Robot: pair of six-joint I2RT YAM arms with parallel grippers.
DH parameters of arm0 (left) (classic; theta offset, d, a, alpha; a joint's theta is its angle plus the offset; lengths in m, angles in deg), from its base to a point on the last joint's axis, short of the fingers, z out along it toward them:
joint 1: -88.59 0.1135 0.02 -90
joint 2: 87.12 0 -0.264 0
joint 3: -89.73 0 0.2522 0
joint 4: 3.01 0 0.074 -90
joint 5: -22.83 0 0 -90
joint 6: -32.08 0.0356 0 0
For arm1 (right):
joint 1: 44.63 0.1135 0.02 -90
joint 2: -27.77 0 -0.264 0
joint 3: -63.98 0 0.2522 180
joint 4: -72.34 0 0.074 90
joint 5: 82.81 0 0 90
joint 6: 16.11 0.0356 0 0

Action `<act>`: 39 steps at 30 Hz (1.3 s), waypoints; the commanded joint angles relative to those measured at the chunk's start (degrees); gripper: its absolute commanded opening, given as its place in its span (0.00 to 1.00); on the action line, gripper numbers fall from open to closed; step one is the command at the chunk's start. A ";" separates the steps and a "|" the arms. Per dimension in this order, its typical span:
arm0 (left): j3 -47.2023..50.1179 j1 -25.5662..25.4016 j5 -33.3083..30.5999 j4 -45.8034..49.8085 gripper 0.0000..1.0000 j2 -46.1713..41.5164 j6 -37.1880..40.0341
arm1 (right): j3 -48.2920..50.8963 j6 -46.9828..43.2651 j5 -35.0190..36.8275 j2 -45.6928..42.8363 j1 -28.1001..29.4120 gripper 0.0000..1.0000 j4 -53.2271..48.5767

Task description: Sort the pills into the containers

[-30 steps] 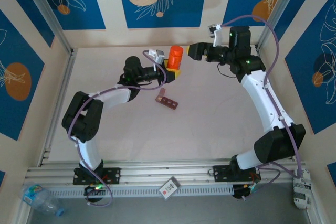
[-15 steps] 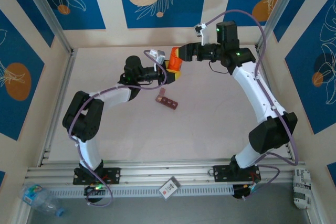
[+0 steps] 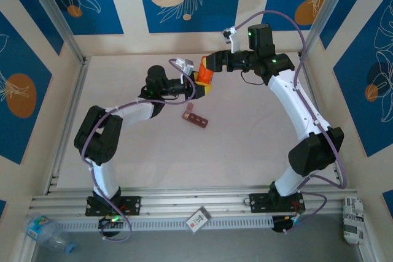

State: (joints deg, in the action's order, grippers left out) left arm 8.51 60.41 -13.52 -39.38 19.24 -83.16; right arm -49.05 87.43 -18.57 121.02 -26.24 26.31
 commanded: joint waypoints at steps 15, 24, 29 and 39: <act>-2.87 0.50 1.03 -2.16 0.00 0.62 -0.58 | 1.03 0.54 0.05 -0.41 1.62 0.49 0.51; -1.10 -0.18 -8.36 1.37 0.00 -3.49 5.19 | 10.66 5.14 10.59 -4.27 5.50 0.45 8.03; -0.21 -1.44 -14.96 2.86 0.00 -5.60 8.26 | 16.51 9.30 19.00 -6.27 8.59 0.44 14.05; -0.39 -3.70 -20.77 6.62 0.00 -6.60 13.02 | 18.62 11.82 26.37 -7.12 11.14 0.45 16.17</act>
State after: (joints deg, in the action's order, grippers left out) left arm 10.28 57.85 -31.29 -28.99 16.10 -72.12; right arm -31.89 98.08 8.91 114.01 -17.30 47.38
